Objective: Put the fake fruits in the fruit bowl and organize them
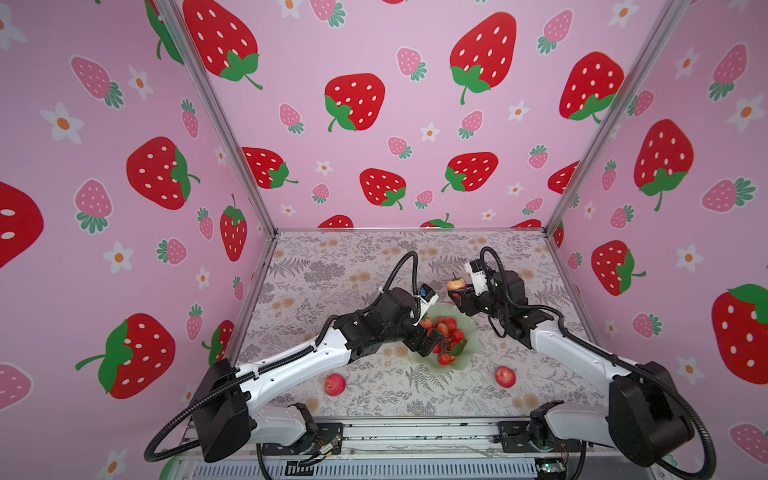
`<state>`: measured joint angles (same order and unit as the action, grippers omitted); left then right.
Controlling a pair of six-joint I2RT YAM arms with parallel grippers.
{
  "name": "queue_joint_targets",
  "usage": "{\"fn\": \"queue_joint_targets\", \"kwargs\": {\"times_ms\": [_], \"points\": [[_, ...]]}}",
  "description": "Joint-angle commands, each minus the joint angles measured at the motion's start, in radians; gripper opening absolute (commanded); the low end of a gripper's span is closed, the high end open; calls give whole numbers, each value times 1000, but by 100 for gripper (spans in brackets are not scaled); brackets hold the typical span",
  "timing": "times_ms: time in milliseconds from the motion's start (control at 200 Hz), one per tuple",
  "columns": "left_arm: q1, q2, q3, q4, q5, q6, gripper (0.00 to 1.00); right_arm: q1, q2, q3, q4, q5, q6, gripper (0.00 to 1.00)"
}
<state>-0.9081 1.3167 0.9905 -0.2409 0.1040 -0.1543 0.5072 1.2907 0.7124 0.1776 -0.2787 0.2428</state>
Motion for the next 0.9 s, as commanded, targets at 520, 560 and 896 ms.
{"fn": "queue_joint_targets", "kwargs": {"times_ms": [520, 560, 896], "points": [[0, -91, -54, -3, -88, -30, 99, 105, 138, -3, 35, -44, -18, 49], [0, -91, -54, -6, -89, -27, 99, 106, 147, 4, 36, -36, -20, 49], [0, -85, -53, 2, -87, -36, 99, 108, 221, 46, 6, -16, -49, 50]]}}
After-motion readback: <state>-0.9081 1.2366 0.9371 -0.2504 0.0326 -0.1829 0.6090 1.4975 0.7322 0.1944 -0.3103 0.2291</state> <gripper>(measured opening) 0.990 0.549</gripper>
